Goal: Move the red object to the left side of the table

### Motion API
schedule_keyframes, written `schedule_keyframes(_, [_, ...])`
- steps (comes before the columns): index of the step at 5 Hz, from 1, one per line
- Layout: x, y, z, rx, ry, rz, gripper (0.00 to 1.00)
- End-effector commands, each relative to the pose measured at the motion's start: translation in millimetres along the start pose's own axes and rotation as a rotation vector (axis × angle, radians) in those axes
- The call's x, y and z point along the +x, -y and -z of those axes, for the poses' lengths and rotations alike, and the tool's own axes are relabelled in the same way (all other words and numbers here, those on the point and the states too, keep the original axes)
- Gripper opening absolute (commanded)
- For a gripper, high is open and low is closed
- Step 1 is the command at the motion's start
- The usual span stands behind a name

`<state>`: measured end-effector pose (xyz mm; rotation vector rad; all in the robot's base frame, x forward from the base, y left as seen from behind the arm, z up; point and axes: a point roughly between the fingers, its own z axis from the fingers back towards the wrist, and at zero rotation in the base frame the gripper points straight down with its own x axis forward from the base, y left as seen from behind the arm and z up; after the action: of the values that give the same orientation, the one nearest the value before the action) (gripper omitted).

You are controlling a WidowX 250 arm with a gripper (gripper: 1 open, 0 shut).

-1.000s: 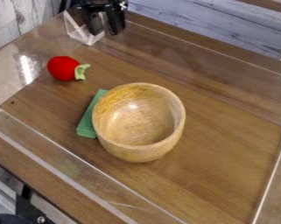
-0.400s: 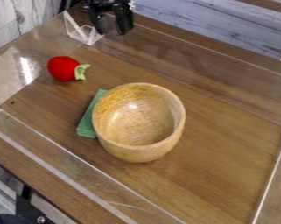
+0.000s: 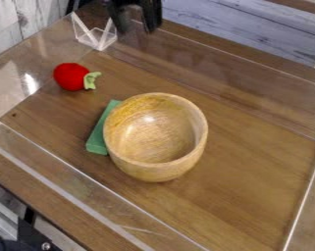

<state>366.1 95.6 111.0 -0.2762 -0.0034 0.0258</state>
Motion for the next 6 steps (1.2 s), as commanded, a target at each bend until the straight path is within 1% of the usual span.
schedule_keyframes(1, [2.7,22.8,-10.2,0.047,0.048,0.041,1.00])
schedule_keyframes(2, [2.6,34.1,-1.4,0.062,0.045,0.048,1.00])
schedule_keyframes(3, [2.2,44.6,1.9,0.075,0.054,0.091,1.00])
schedule_keyframes(4, [2.0,52.6,-0.5,0.078,0.076,0.103,1.00])
schedule_keyframes(5, [1.8,49.1,-1.4,0.091,0.085,0.137,1.00])
schedule_keyframes(6, [2.2,44.6,-0.9,0.096,0.091,0.169,1.00])
